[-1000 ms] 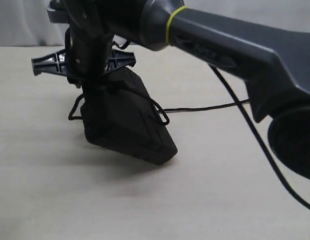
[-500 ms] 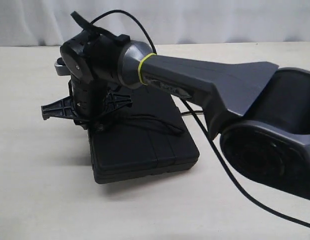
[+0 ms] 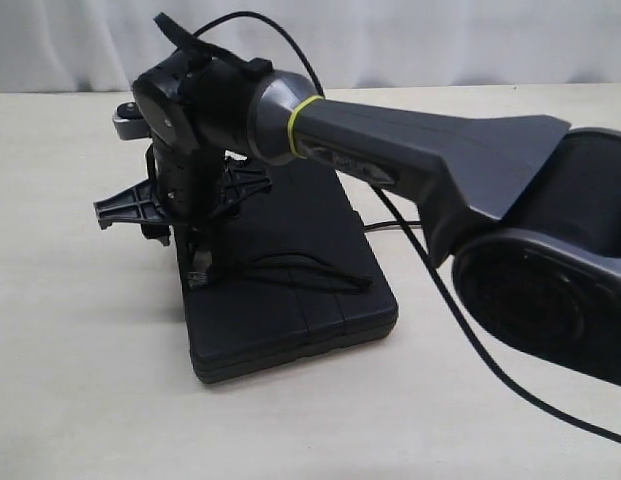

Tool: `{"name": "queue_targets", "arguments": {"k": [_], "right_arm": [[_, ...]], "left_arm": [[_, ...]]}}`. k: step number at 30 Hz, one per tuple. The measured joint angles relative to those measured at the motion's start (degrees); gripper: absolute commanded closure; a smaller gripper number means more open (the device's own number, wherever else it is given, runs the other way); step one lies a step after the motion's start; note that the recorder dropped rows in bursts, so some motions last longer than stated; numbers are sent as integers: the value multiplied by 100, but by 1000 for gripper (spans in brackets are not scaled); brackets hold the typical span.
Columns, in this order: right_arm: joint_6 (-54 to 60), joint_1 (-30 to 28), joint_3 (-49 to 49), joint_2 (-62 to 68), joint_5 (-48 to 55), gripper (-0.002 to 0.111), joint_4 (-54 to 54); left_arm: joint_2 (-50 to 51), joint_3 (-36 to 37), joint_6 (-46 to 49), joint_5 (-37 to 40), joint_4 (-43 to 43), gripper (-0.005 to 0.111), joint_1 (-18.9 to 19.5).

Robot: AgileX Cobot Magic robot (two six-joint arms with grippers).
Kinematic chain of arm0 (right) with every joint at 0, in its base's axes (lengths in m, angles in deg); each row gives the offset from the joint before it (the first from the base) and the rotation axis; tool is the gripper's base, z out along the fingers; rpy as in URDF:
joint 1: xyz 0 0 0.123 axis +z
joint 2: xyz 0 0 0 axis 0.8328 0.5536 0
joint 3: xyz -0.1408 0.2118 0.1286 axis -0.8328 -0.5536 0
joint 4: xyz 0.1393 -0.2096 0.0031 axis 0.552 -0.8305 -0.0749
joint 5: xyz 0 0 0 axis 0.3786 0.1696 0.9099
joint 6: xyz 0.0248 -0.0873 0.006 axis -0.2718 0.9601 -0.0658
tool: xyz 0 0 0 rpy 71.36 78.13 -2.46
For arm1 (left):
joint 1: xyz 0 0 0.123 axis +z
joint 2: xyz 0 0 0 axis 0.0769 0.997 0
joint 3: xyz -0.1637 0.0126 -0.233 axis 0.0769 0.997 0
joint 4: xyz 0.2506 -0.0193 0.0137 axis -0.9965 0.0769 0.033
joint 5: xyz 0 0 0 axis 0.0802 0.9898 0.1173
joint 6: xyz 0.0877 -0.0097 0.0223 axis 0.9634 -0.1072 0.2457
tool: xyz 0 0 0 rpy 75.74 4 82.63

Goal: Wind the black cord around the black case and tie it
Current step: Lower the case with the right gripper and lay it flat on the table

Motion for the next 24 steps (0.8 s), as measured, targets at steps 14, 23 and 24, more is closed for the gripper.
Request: {"name": "queue_targets", "arguments": {"k": [14, 23, 24], "right_arm": [[2175, 0, -94, -1027, 1066, 55, -208], [3219, 0, -838, -954, 1093, 55, 108], [3299, 0, -904, -954, 1093, 55, 124]], "left_arm": [[0, 0, 0, 0, 0, 107, 0], [0, 0, 0, 22, 0, 107, 0], [0, 0, 0, 22, 0, 107, 0]]}}
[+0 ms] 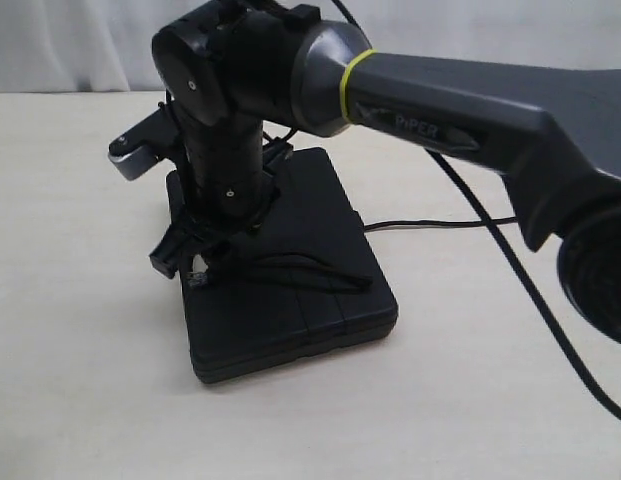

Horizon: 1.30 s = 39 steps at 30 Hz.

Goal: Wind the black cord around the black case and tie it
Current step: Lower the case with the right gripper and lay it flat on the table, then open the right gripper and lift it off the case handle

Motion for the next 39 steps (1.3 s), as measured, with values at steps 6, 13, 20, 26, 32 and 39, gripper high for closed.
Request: {"name": "queue_targets", "arguments": {"k": [6, 13, 20, 26, 32, 39], "right_arm": [[370, 0, -334, 0, 22, 55, -96], [467, 0, -464, 72, 31, 66, -339], [515, 0, -474, 142, 31, 104, -651], [63, 0, -474, 75, 31, 104, -1489], [-336, 0, -474, -261, -576, 104, -1614], [-30, 0, -474, -163, -1147, 72, -1347]], "left_arm": [[0, 0, 0, 0, 0, 107, 0], [0, 0, 0, 0, 0, 107, 0], [0, 0, 0, 0, 0, 107, 0], [0, 0, 0, 0, 0, 107, 0], [0, 0, 0, 0, 0, 107, 0], [0, 0, 0, 0, 0, 107, 0]]}}
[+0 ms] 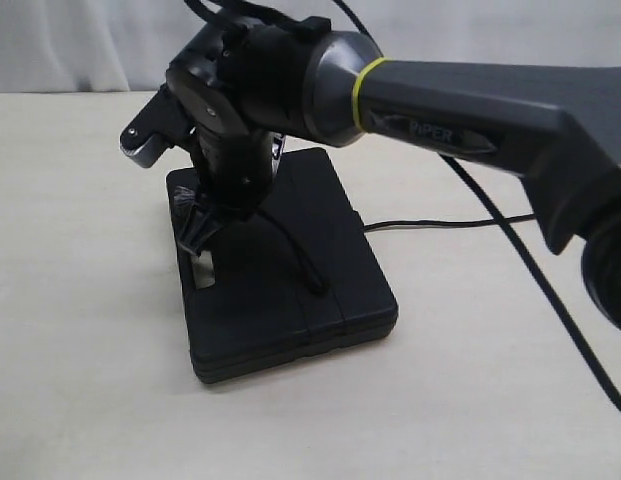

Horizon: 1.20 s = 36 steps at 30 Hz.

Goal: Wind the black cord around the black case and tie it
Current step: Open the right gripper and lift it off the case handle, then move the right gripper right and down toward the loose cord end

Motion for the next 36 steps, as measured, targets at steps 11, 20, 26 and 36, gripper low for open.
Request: {"name": "queue_targets", "arguments": {"k": [11, 20, 26, 36], "right_arm": [[174, 0, 0, -96, 737, 58, -119], [-53, -123, -86, -712, 1125, 64, -135], [-610, -915, -304, -833, 1125, 76, -135], [-1375, -2910, -1260, -871, 1125, 76, 193]], "left_arm": [[0, 0, 0, 0, 0, 107, 0], [0, 0, 0, 0, 0, 107, 0], [0, 0, 0, 0, 0, 107, 0], [0, 0, 0, 0, 0, 107, 0]]}}
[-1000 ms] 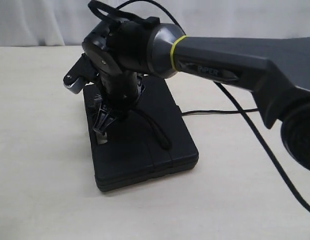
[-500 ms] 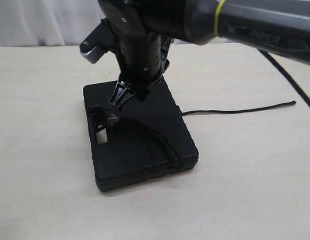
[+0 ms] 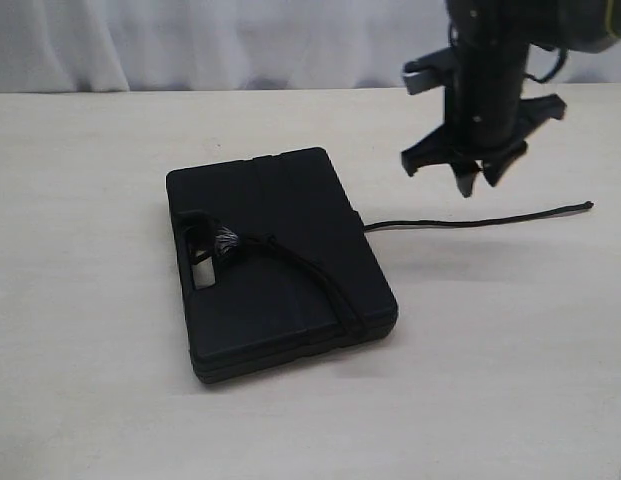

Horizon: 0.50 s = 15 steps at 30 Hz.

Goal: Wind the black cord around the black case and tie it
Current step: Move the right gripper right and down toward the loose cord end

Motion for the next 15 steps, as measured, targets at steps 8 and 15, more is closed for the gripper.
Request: {"name": "queue_targets", "arguments": {"k": [8, 15], "right_arm": [[-372, -1626, -1197, 0, -1246, 76, 690], [146, -2551, -1812, 0, -2660, 76, 2098]], "left_arm": [[0, 0, 0, 0, 0, 107, 0], [0, 0, 0, 0, 0, 107, 0]]}}
